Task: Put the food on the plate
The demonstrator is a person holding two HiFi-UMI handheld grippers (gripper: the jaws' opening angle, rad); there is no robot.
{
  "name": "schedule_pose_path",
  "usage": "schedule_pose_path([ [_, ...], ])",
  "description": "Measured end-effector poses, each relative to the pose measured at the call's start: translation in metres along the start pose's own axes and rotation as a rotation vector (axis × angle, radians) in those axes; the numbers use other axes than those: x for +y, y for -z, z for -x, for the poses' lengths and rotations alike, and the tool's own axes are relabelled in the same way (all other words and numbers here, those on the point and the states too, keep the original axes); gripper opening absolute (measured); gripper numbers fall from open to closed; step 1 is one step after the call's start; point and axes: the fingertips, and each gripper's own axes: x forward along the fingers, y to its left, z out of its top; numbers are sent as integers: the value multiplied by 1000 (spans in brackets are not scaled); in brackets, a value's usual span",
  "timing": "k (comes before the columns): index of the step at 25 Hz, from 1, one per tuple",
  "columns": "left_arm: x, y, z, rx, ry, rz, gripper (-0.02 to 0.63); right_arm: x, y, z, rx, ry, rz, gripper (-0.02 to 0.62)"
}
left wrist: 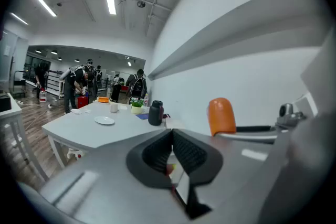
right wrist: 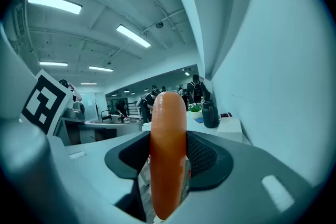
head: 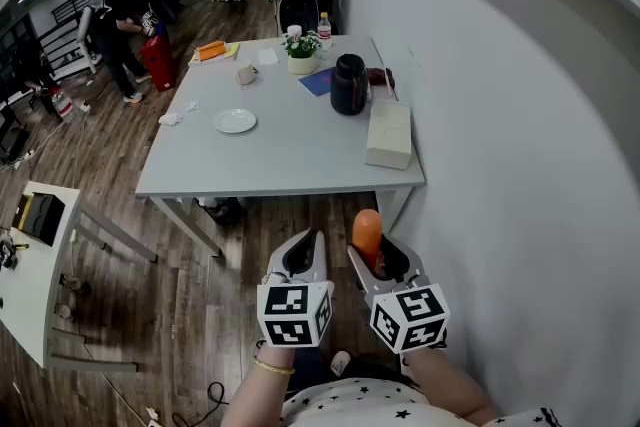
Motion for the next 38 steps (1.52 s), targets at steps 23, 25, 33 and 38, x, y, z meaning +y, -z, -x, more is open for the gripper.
schedule_pose_path([
  [23,277,-54,-117,13,-57,28,8,86,-45,-292,24,-63,12,212],
  [25,301,-55,-121,17,-62,34,8,98,-46,-313,36,-71,25,212],
  [33,371,-51,-140,37,-99,97,8,124,-45,-376,98,-86,48,212],
  [38,408,-50,-164,44,-130,118,8,127,-41,-425,131,-120,73,212],
])
